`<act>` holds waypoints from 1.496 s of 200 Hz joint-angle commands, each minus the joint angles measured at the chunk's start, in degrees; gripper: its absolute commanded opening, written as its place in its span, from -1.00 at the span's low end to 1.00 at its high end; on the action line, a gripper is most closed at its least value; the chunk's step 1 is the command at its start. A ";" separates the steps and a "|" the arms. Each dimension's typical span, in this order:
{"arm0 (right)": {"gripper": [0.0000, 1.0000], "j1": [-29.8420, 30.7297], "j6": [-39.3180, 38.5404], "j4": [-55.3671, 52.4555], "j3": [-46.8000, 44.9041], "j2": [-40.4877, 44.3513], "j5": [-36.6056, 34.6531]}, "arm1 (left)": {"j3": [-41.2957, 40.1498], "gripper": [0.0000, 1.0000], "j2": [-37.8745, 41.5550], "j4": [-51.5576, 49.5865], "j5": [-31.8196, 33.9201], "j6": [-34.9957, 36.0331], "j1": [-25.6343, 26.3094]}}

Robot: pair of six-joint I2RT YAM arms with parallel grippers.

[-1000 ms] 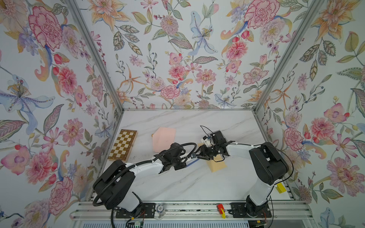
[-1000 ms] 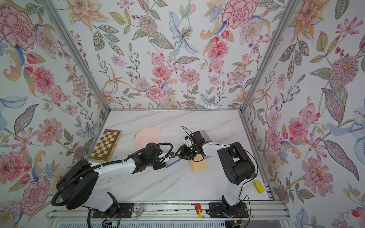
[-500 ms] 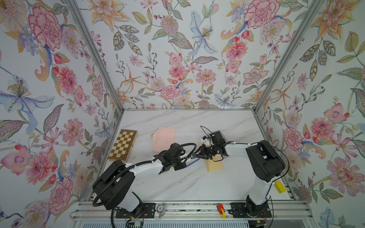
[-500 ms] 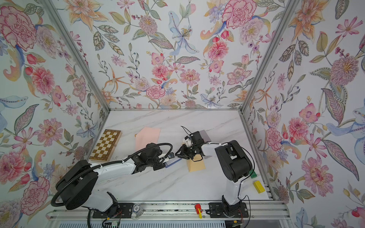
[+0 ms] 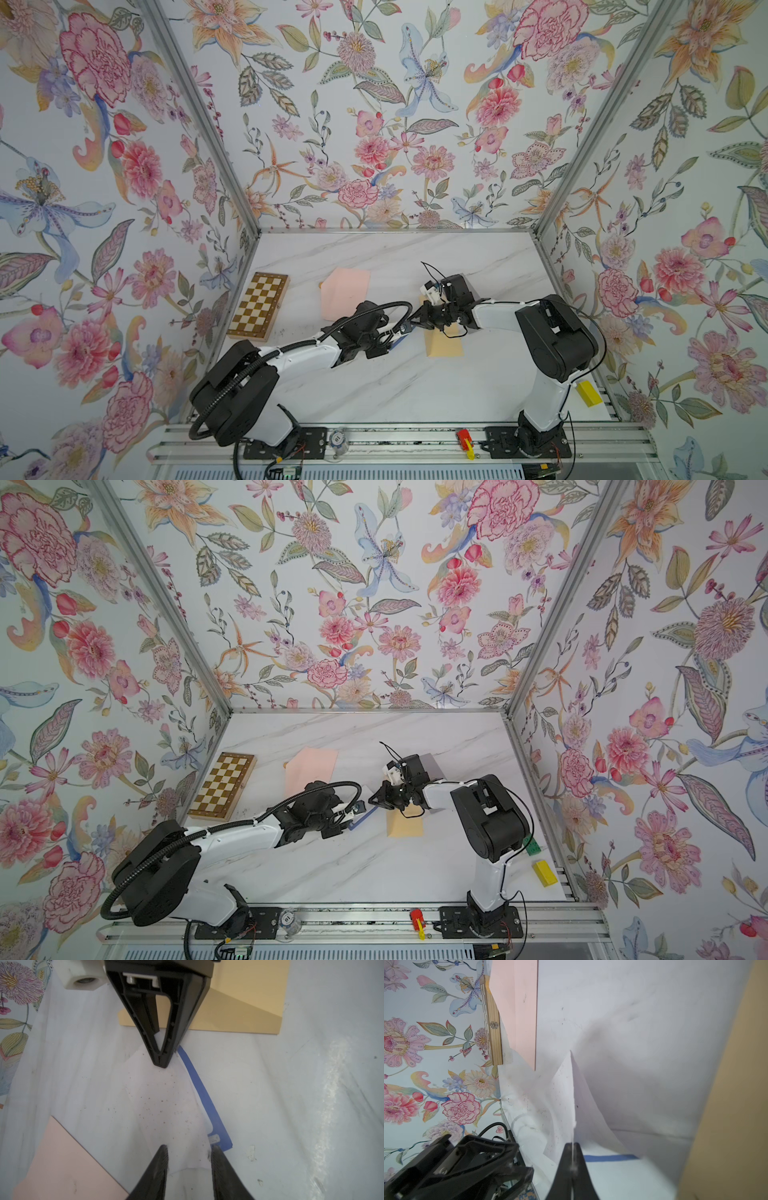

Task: Fold the letter paper in half and place it into the envelope
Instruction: Pick up the letter paper from the center of the board.

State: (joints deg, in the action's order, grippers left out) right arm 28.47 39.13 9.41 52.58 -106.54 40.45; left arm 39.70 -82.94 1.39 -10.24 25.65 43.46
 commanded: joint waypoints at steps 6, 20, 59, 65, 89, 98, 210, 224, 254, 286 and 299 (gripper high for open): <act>-1.00 1.70 -8.11 3.82 -2.06 2.22 -4.94 | -1.69 -0.22 5.66 1.48 -2.09 -1.58 -1.86; -1.00 2.49 -10.61 5.09 -3.23 3.14 -6.61 | -2.74 -0.20 7.99 3.10 -4.75 -3.57 -4.81; -1.00 7.20 -20.55 8.48 -7.47 7.38 -14.48 | -0.07 -0.11 6.43 4.01 -21.00 -10.62 -18.77; -1.00 7.96 -21.59 9.22 -8.20 7.97 -15.64 | 1.22 -0.11 5.04 2.91 -22.13 -10.38 -19.25; -1.00 10.18 -22.86 13.52 -10.99 9.87 -19.19 | 7.43 -0.10 -2.93 -2.68 -26.76 -8.97 -19.77; -1.00 10.56 -23.19 15.25 -11.88 10.49 -20.02 | 9.52 -0.10 -6.02 -4.65 -28.68 -8.62 -19.82; -1.00 12.55 -25.96 21.61 -12.94 10.83 -22.55 | 18.14 -0.07 -19.22 -15.32 -35.86 -3.75 -19.82; -1.00 12.60 -25.98 21.71 -12.85 10.74 -22.64 | 18.31 -0.07 -19.46 -15.80 -36.08 -3.63 -19.69; -1.00 12.62 -25.96 21.78 -13.09 11.22 -23.69 | 17.65 -0.13 -18.76 -15.52 -36.74 -3.29 -19.69; -1.00 12.59 -25.98 22.27 -13.72 12.18 -25.20 | 17.08 -0.36 -18.18 -15.65 -37.97 -2.96 -19.68; -1.00 12.49 -26.01 22.32 -13.82 12.41 -25.57 | 16.90 -0.38 -18.05 -15.62 -38.32 -2.81 -19.64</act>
State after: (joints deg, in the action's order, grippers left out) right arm 40.53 14.06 29.89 38.94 -95.98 16.75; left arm 56.80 -101.43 -12.97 -46.30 21.87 23.75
